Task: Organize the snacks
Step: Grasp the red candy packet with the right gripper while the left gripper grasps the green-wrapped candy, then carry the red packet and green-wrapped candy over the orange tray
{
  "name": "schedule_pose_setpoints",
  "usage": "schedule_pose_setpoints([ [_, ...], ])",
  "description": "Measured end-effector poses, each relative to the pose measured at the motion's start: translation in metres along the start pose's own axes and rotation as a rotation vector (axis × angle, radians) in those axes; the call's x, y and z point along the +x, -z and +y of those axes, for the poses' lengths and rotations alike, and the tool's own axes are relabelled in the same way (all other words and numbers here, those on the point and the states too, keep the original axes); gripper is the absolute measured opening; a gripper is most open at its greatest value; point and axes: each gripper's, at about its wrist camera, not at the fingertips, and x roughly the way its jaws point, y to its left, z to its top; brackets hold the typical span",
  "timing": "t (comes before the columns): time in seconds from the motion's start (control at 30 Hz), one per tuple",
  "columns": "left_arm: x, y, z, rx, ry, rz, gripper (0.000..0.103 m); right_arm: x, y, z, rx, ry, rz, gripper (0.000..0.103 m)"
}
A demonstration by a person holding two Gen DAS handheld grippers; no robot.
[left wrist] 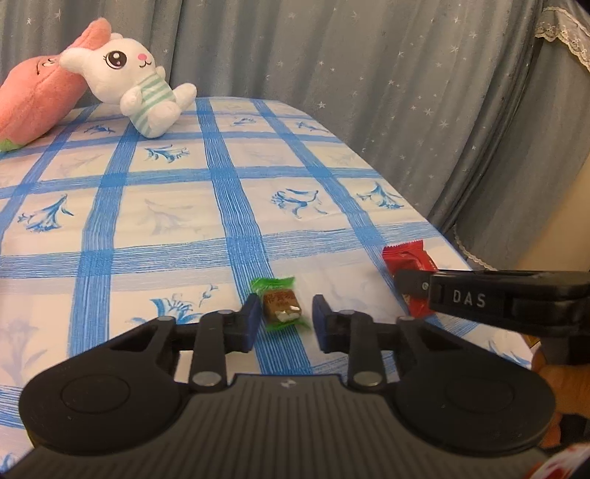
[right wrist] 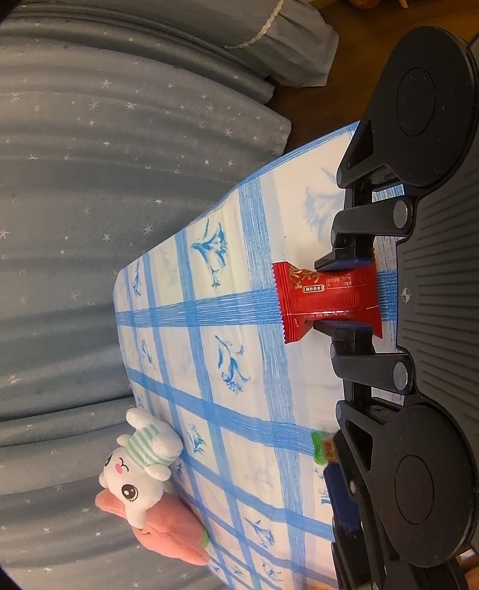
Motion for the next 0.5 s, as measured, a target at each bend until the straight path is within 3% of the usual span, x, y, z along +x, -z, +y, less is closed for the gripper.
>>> schedule_pose_setpoints([
  [0.33, 0.002, -0.001, -0.008, 0.116, -0.041, 0.015, 0.018, 0.001, 0.000, 0.004, -0.015, -0.006, -0.001, 0.027],
  [0.5, -0.012, 0.001, 0.001, 0.100, -0.055, 0.032, 0.017, -0.002, 0.000, 0.011, -0.031, -0.023, -0.003, 0.027],
])
